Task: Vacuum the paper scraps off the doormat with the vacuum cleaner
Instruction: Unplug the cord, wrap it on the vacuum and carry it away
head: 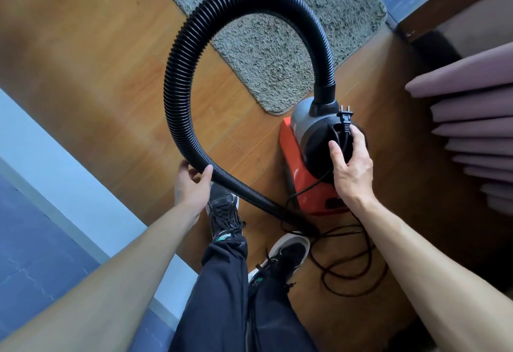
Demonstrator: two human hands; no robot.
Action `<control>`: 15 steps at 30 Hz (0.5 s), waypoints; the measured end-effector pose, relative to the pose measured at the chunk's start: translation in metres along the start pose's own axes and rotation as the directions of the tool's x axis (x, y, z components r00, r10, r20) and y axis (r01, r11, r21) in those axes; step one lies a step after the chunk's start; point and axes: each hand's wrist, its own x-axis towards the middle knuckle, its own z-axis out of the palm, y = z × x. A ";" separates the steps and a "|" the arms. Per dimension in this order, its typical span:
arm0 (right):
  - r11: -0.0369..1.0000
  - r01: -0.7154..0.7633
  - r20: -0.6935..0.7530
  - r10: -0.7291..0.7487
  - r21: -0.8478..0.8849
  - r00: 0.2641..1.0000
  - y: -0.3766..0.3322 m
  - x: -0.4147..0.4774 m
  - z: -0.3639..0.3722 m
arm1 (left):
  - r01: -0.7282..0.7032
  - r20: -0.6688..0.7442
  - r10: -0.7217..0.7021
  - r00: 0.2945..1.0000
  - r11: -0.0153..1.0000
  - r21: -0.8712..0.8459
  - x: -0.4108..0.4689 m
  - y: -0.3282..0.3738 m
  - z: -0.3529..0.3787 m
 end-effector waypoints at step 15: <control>0.996 0.071 -0.071 -0.067 0.062 0.995 -0.055 0.002 -0.011 | -0.006 -0.003 0.006 1.000 0.959 -0.282 0.002 0.065 -0.033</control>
